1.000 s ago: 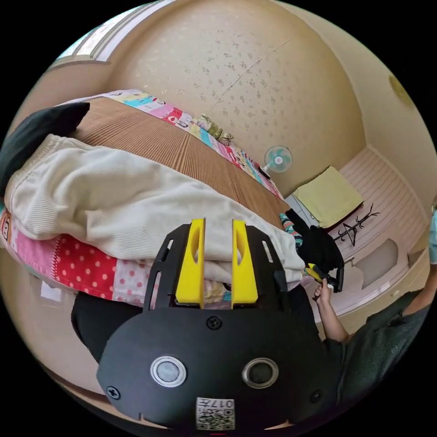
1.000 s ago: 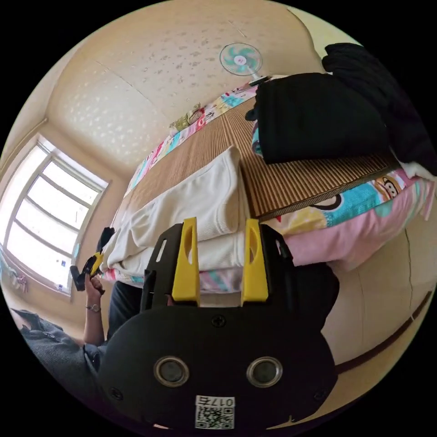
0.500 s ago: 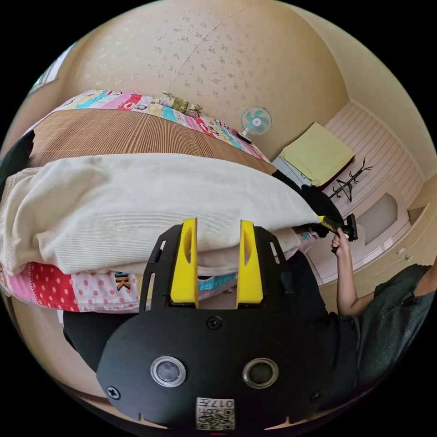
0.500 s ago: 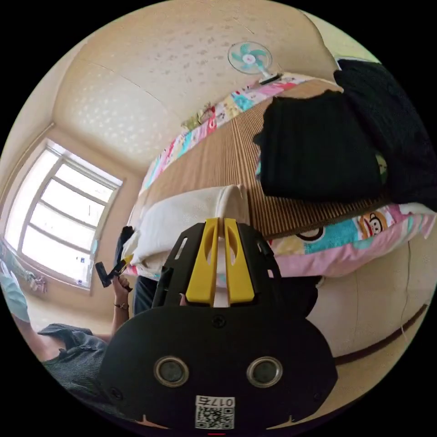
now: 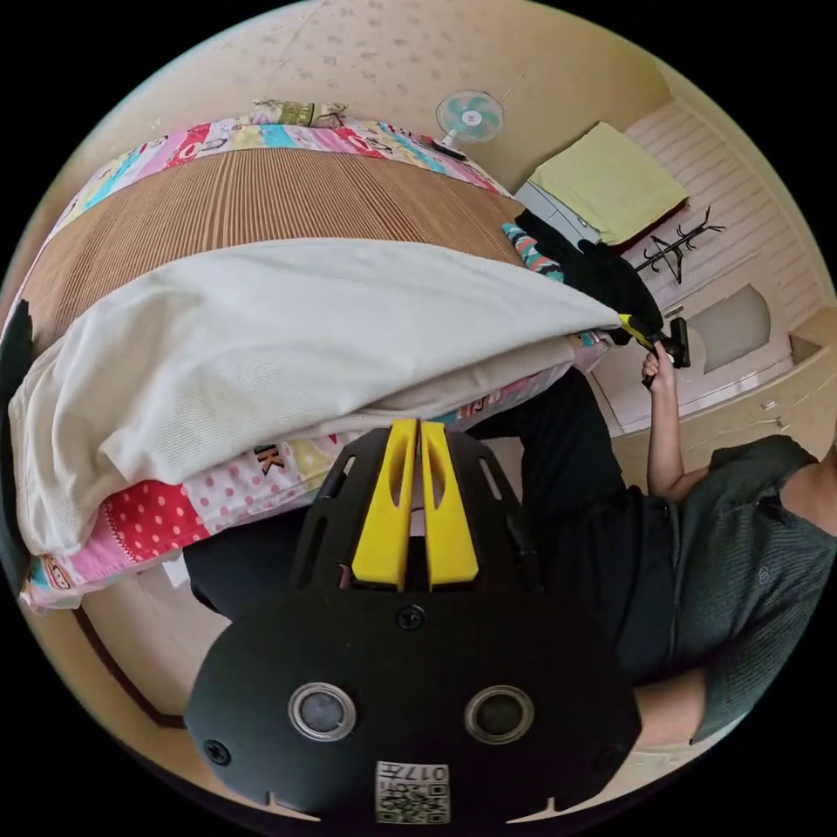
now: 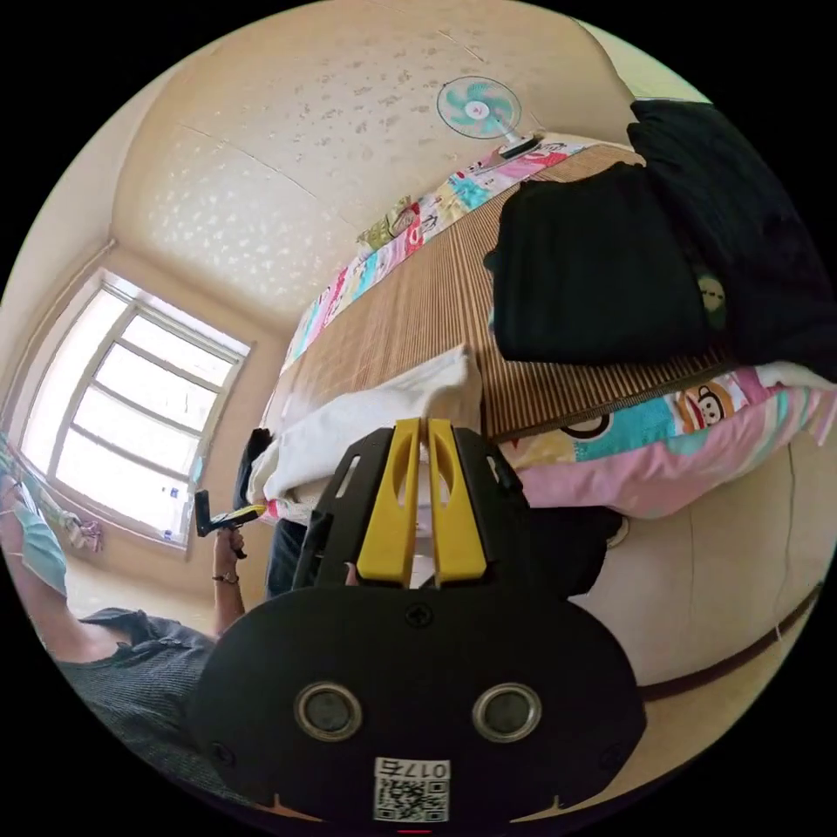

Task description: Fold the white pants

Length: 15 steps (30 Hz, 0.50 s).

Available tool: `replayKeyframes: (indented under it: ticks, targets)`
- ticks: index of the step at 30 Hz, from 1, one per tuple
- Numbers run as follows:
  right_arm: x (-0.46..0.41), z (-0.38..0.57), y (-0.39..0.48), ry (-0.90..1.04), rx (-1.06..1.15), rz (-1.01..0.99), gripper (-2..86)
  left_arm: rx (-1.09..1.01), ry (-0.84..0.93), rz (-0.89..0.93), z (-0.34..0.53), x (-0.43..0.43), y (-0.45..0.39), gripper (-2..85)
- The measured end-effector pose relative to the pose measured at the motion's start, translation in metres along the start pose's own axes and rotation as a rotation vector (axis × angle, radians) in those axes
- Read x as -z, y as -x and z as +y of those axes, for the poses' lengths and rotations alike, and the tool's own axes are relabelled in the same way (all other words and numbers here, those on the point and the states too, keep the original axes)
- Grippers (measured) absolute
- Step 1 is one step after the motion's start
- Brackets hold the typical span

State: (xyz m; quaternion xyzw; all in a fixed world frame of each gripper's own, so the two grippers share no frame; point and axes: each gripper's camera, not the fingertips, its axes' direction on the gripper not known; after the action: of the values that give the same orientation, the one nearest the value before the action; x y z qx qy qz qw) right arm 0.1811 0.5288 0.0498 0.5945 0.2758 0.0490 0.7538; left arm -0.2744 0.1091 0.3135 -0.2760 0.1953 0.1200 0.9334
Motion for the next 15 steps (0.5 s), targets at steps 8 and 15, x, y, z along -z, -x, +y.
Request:
replayKeyframes:
  ticks: [8, 15]
  targets:
    - [-0.013, 0.032, -0.079, 0.018, -0.178, -0.052, 0.6, 0.836, -0.670, -0.004, 0.136, 0.076, 0.159, 16.4]
    - [0.007, 0.033, -0.068, 0.033, -0.108, -0.097, 0.5, 1.101, -0.913, 0.258, 0.178, 0.108, 0.278, 15.1]
